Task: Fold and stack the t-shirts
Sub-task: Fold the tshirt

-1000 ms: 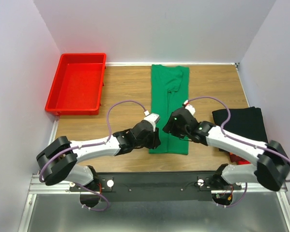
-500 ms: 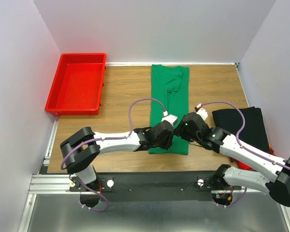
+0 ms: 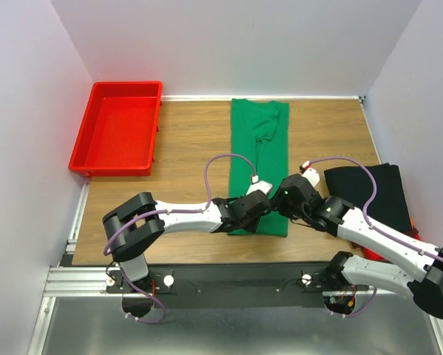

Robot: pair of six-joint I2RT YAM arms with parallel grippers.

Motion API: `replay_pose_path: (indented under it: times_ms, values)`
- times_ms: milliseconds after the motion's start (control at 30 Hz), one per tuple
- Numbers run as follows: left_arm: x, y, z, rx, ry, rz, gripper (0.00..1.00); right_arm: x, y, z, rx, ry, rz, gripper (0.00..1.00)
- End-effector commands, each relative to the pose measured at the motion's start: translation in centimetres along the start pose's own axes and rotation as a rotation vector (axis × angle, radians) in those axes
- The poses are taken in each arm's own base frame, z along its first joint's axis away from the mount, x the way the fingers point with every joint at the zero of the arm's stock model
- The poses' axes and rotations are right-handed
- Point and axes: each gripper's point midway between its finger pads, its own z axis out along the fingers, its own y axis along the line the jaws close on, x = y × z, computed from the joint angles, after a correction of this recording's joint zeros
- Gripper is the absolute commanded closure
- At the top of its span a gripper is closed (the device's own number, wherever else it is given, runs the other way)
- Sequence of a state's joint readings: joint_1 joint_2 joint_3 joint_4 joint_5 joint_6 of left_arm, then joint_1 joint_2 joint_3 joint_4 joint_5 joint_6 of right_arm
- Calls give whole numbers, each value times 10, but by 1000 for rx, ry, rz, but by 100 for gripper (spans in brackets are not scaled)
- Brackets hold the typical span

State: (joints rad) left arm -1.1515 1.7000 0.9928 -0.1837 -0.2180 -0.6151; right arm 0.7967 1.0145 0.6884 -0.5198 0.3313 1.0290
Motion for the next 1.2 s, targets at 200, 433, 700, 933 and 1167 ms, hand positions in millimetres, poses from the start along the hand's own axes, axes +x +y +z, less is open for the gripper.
replay_pose_path:
  times_ms: [200,433,700,933,1167]
  values:
    - [-1,-2,5,-29,-15,17,70,2,-14,5,61,-10,-12,45]
    - [-8,7,-8,-59,-65,-22,84,14,-19,14,93,40,-54,52]
    - [-1,23,-17,-103,-79,-79,98,22,-9,23,62,96,-144,59]
    - [10,43,-20,-127,-70,-142,100,42,8,33,32,157,-237,59]
    - [19,56,-22,-131,-62,-174,100,61,24,40,42,171,-311,59]
